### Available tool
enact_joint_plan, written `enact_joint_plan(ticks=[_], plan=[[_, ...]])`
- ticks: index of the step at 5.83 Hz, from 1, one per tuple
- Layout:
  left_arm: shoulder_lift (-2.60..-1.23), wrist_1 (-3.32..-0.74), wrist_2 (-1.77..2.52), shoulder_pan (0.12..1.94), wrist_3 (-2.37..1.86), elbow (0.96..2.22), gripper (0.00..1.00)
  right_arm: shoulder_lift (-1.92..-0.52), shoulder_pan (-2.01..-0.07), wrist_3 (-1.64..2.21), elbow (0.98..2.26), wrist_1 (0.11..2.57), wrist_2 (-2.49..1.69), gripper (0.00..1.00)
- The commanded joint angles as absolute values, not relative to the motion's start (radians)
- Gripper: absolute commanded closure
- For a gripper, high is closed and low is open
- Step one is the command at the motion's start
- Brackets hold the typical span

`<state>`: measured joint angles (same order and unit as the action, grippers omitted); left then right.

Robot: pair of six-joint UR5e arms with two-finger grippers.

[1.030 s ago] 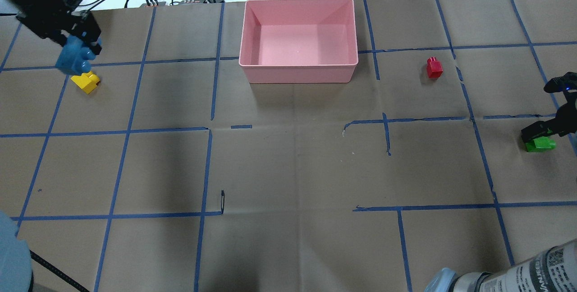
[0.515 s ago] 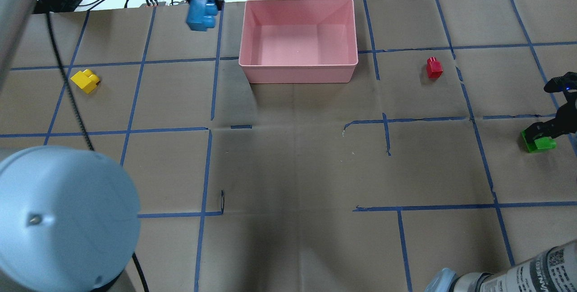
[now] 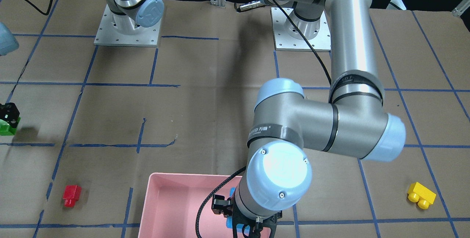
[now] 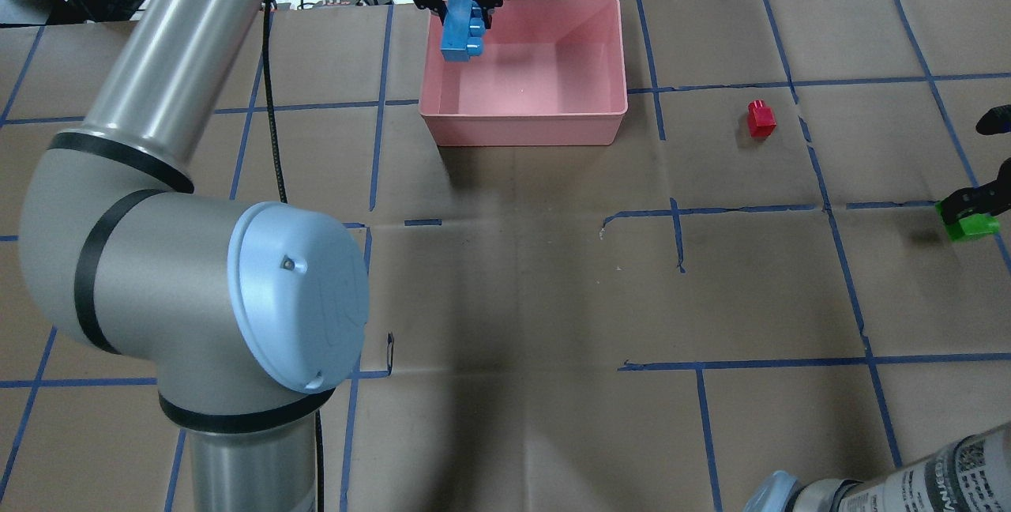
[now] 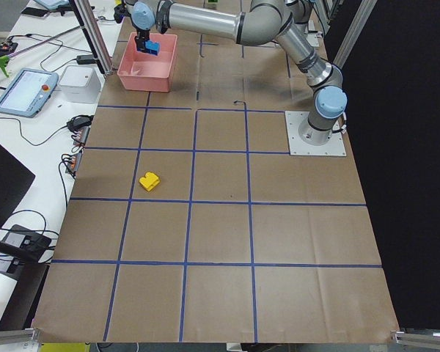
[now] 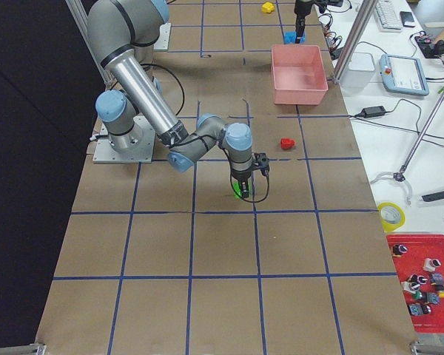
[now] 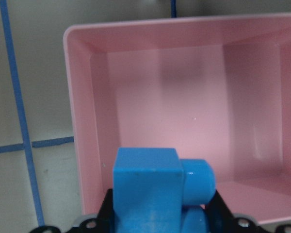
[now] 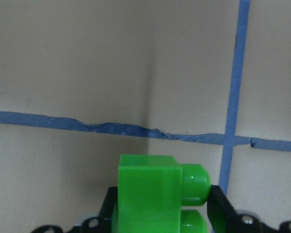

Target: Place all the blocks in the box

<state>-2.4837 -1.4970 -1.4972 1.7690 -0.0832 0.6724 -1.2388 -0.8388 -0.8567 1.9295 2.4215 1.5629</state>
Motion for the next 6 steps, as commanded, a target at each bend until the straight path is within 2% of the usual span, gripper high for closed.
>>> enact_joint_plan(ticks=[1, 2, 3, 4, 6], plan=[[-2.571, -1.415, -1.503, 1.77, -0.133, 0.672, 0.64, -1.264, -0.883, -0.857, 1.788, 2.265, 1.557, 0.95], [-2.566, -1.41, -1.505, 1.776, -0.232, 0.672, 0.15, -1.262, -0.991, -0.857, 1.679, 2.214, 1.548, 0.96], [-2.547, -1.41, -1.503, 1.779, -0.236, 0.672, 0.02, -1.253, -1.132, -0.839, 1.576, 2.185, 1.546, 0.96], [-2.498, -1.429, -1.505, 1.779, -0.235, 0.675, 0.01, -1.255, -1.237, -0.689, 1.556, 2.115, 1.528, 0.96], [-2.305, -1.611, -1.535, 1.752, -0.224, 0.693, 0.01, -1.266, -1.436, -0.338, 1.542, 2.095, 1.364, 0.96]])
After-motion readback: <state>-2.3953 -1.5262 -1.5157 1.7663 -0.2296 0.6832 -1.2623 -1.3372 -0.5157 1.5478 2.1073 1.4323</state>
